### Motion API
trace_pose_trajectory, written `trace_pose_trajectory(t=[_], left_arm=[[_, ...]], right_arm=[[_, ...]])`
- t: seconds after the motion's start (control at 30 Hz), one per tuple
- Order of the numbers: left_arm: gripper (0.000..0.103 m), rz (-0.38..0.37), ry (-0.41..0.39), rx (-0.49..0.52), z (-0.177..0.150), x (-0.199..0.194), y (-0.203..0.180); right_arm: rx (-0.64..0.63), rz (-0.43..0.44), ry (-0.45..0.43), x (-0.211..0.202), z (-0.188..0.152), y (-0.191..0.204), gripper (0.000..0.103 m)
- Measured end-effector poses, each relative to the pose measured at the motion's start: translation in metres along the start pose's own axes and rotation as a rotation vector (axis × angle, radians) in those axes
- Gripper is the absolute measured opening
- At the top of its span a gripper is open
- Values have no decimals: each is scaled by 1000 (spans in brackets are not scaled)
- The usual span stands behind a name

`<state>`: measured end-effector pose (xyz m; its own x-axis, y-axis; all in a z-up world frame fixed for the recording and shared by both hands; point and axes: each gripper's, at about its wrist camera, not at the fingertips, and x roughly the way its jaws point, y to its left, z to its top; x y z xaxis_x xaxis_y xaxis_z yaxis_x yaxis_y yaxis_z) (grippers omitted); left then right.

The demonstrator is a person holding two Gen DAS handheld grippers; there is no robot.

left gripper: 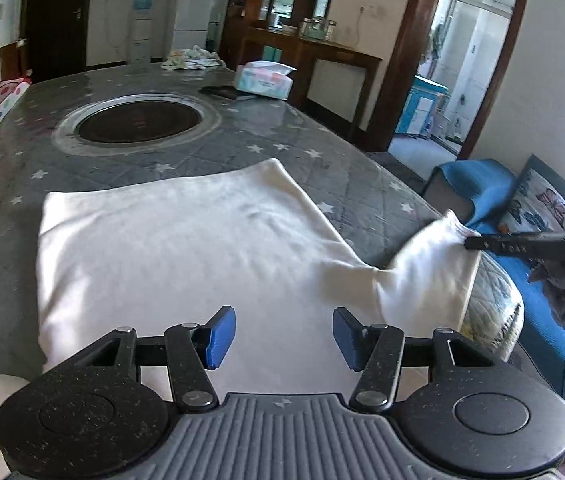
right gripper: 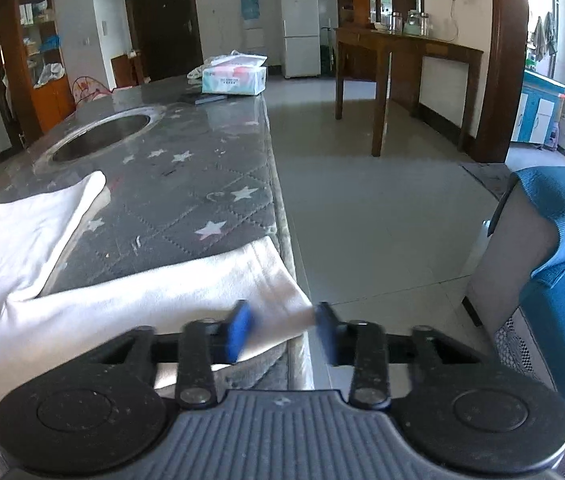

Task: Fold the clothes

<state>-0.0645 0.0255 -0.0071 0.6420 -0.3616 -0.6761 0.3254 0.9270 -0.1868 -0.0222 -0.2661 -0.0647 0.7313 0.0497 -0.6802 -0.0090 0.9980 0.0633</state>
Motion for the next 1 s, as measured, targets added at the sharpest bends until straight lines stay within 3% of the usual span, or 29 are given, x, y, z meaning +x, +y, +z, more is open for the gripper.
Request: trace_pose_trajectory(t=[0.07, 0.17, 0.47, 0.67, 0.83, 1.0], left_arm=[[58, -12, 11, 17, -2, 3, -6], [58, -37, 29, 50, -6, 7, -17], [60, -96, 68, 172, -21, 24, -53], [61, -73, 63, 261, -34, 34, -75], [61, -72, -1, 205, -30, 11, -58], [64, 31, -76, 94, -34, -28, -12]], right_arm=[[-5, -4, -9, -2, 0, 1, 11], [-14, -1, -39, -9, 2, 5, 8], [-90, 142, -176, -58, 45, 41, 7], [-152, 238, -259, -88, 72, 68, 5], [-250, 379, -302, -111, 91, 115, 4], [-374, 514, -317, -115, 102, 174, 4]])
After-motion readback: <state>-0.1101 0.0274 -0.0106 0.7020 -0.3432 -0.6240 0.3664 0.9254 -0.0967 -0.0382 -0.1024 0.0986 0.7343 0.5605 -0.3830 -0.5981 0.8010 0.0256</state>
